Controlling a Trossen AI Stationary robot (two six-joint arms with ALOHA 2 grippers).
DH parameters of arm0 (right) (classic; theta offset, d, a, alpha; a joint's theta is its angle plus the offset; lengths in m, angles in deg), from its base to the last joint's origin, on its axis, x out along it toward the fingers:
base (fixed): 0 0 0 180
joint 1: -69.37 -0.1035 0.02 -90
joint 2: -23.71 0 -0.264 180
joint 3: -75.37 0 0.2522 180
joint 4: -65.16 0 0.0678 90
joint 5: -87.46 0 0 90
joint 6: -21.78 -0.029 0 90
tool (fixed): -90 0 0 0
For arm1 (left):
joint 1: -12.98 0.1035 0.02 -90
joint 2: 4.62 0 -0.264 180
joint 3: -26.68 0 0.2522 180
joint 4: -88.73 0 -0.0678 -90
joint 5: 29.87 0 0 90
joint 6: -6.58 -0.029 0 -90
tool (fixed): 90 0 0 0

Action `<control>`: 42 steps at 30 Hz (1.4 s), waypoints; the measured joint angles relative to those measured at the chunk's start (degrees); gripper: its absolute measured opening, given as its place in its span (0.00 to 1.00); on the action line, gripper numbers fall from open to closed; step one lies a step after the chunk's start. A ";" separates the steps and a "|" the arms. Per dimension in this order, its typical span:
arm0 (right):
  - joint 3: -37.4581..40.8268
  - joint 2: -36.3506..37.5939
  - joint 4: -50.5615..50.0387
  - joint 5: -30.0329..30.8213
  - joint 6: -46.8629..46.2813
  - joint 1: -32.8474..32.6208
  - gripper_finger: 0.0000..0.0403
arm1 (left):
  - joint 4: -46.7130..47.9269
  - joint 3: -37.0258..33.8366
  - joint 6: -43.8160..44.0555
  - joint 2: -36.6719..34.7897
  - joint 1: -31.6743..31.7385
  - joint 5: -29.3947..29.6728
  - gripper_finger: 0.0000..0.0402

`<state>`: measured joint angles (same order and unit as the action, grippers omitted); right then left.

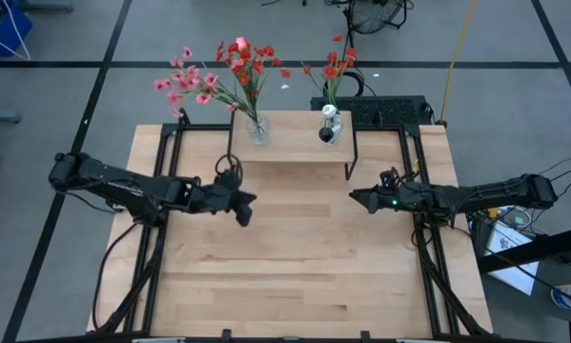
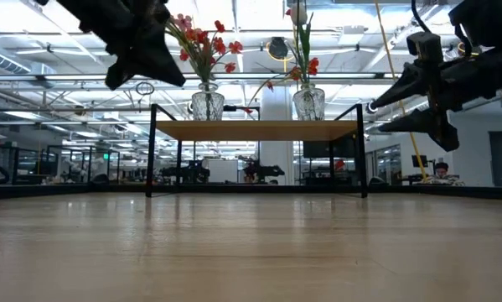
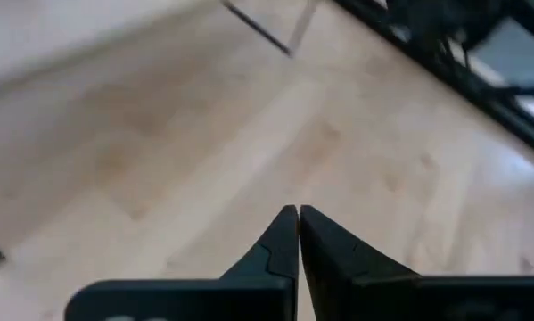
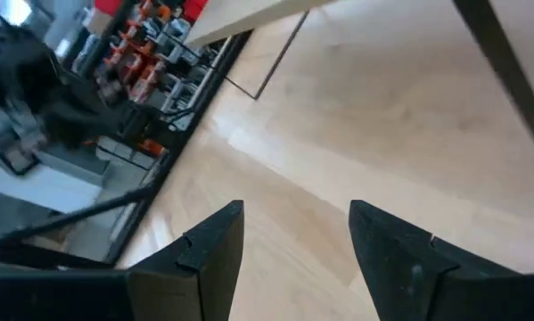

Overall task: Pick and place flowers into a vace then onto a shelf
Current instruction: Return to Home Position

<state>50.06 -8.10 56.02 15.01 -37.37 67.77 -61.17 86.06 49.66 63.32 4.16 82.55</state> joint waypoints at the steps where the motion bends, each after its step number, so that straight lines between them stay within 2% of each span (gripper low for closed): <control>1: 0.00 -0.01 0.33 -0.53 -1.18 0.00 0.48 | -0.48 -0.70 -0.28 0.00 -0.68 -0.96 0.04; 4: 0.00 0.06 4.88 -2.25 6.76 -0.37 0.40 | -8.20 -4.35 -0.73 -0.03 -3.03 -3.67 0.05; 9: 0.00 1.29 11.82 -3.10 19.85 -1.91 0.05 | -32.78 -15.98 0.61 -2.15 -5.40 -7.51 0.01; 13: 0.00 3.46 10.69 -4.00 23.19 -2.21 0.02 | -44.65 -25.84 0.34 -7.44 -6.33 -6.37 0.02; 17: 0.00 8.20 9.65 -1.88 27.35 -2.21 0.00 | -49.75 -35.23 1.67 -16.84 -7.01 -2.08 0.01; 22: 0.00 16.99 3.32 0.49 30.26 -2.10 0.00 | -55.36 -44.88 -0.31 -29.56 -7.97 3.48 0.02; 26: 0.00 24.92 -2.73 1.28 28.81 -2.10 0.00 | -47.58 -44.33 -8.45 -38.11 -8.02 4.45 0.01; 30: -0.03 31.72 -6.74 3.39 29.67 -2.10 0.00 | -46.36 -44.32 -17.10 -44.51 -8.02 5.99 0.03; 36: -0.35 31.74 -11.09 5.22 28.73 -1.99 0.00 | -42.29 -44.32 -26.19 -51.86 -8.17 7.56 0.02; 42: 0.59 31.01 -18.37 6.44 12.96 -1.99 0.00 | -41.49 -44.30 -26.47 -52.06 -8.15 10.30 0.10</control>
<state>50.65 22.91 37.65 21.45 -24.41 65.78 -102.66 41.76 23.19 11.25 -3.99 92.84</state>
